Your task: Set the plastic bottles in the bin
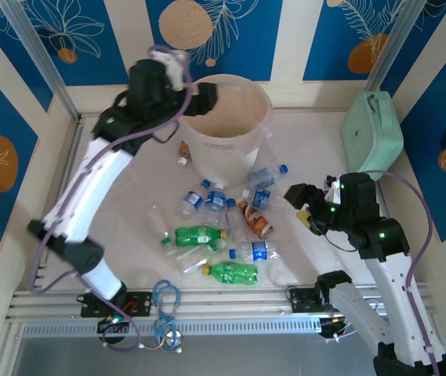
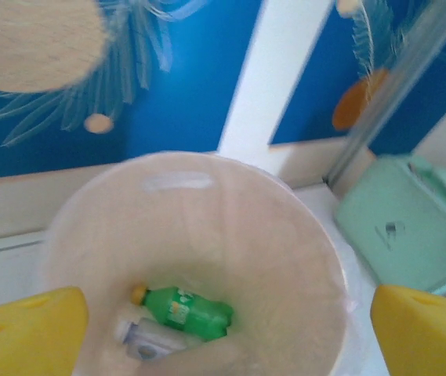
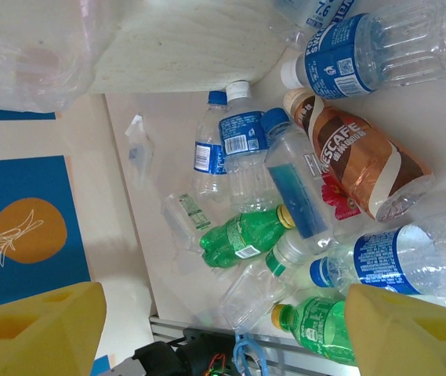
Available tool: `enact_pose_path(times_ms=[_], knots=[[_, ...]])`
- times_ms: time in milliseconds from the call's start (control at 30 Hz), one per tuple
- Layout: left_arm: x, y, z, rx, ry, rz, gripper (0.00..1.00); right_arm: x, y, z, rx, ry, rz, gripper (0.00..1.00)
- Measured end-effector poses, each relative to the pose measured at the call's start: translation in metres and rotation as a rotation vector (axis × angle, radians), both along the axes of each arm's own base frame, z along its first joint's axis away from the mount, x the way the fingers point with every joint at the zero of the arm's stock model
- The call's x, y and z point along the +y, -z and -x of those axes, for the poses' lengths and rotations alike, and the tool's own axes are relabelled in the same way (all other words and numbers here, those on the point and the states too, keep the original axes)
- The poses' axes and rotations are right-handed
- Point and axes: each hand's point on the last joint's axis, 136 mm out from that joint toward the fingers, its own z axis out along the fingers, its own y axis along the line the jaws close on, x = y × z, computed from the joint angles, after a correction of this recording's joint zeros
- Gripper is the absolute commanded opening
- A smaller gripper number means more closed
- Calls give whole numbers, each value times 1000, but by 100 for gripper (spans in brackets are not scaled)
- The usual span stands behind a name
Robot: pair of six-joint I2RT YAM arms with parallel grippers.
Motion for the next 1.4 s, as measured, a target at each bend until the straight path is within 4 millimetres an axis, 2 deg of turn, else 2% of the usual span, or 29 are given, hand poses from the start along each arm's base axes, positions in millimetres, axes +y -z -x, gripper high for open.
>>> enact_pose_path(times_ms=[33, 100, 167, 200, 267, 400, 467, 500, 667, 800, 1000, 1133, 1400], knots=[[22, 2, 5, 0, -43, 11, 88, 0, 0, 0, 0, -1, 0, 80], [72, 18, 13, 15, -153, 20, 86, 1, 0, 1, -1, -5, 0, 80], [106, 47, 17, 58, -229, 7, 87, 2, 0, 0, -1, -9, -1, 80], [112, 65, 19, 88, -236, -3, 87, 3, 0, 0, -3, -13, -1, 80], [112, 110, 21, 165, -218, -33, 88, 5, -1, -2, -7, -22, -2, 80], [104, 218, 20, 387, -159, -122, 86, 11, -1, -4, -11, -47, 0, 80], [99, 262, 20, 485, -124, -146, 85, 14, -1, -4, -14, -56, 3, 80], [97, 279, 19, 524, -109, -152, 84, 15, -1, -3, -14, -60, 5, 80], [87, 333, 1, 628, -65, -142, 81, 17, -1, -1, -14, -69, 7, 80], [81, 359, -10, 680, -43, -138, 79, 15, 0, -2, -15, -62, 13, 80], [69, 366, -43, 652, -10, -145, 77, 16, 0, -2, -13, -61, 14, 80], [67, 373, -51, 637, -2, -153, 76, 16, 1, -1, -7, -60, 12, 80], [64, 402, -64, 656, 4, -161, 75, 15, 4, 2, 16, -58, 18, 79]])
